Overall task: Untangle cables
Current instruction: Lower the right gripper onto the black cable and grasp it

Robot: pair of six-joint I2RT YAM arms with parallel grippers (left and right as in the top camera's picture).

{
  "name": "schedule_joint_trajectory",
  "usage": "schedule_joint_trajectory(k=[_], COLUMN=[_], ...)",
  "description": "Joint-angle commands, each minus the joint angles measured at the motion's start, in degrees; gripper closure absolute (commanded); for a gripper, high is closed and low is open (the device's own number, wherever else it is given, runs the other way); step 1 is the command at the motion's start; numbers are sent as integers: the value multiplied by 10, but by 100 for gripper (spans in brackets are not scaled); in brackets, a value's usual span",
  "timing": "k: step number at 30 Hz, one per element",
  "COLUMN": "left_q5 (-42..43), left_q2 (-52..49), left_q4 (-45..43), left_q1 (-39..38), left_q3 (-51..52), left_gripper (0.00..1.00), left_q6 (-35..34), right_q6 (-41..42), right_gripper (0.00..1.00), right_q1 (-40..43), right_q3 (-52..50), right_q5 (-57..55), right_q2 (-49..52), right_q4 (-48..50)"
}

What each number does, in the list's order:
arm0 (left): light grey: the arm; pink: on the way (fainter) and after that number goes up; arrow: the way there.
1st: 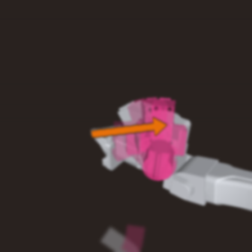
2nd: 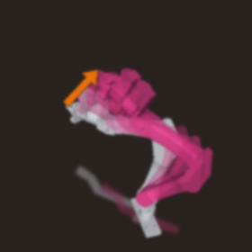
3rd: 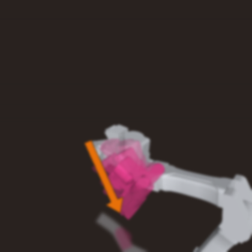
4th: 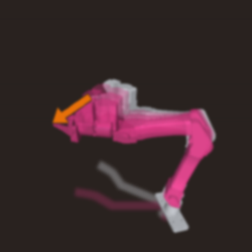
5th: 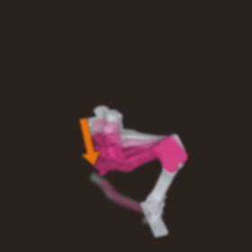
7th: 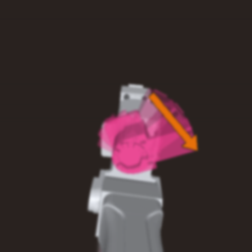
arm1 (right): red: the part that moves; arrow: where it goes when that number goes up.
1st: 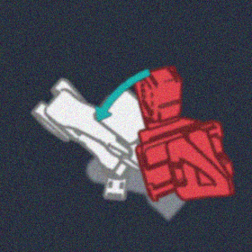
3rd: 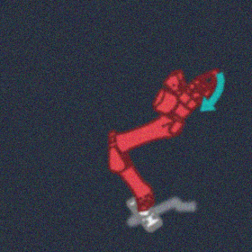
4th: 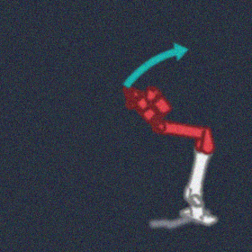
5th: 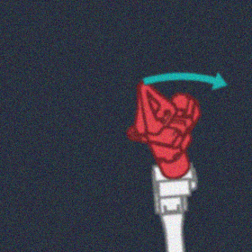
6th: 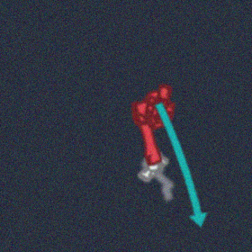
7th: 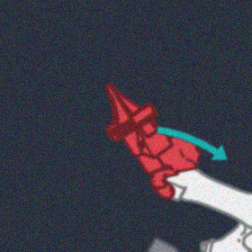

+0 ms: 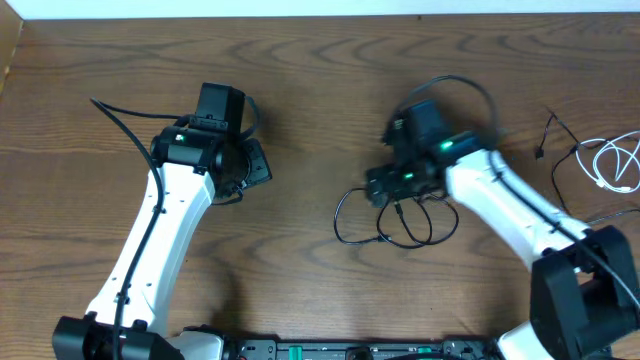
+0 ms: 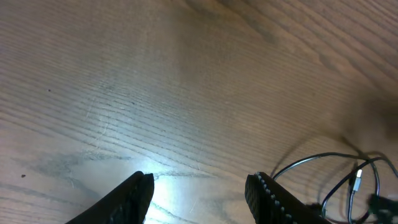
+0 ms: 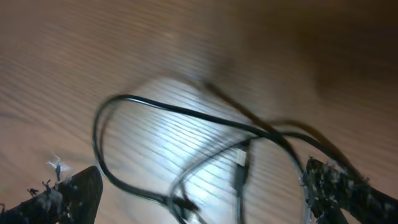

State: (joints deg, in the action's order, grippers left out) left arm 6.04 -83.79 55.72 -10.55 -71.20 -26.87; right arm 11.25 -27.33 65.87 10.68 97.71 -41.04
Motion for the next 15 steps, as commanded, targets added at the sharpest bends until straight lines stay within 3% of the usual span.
schedule_joint_trajectory(k=[1, 7, 15], left_q5=[-1, -1, -1], left_q2=[3, 3, 3], left_q4=[4, 5, 9], left_q1=[2, 2, 2], left_q3=[-12, -12, -12], left_gripper=[47, 47, 47], left_q6=[-4, -4, -4], right_q6=[58, 181, 232], right_gripper=[1, 6, 13], right_q1=[-46, -108, -169], right_q3=[-4, -14, -75], right_q5=[-107, -120, -128], right_q2=[-1, -1, -1], right_q4=[9, -18, 16])
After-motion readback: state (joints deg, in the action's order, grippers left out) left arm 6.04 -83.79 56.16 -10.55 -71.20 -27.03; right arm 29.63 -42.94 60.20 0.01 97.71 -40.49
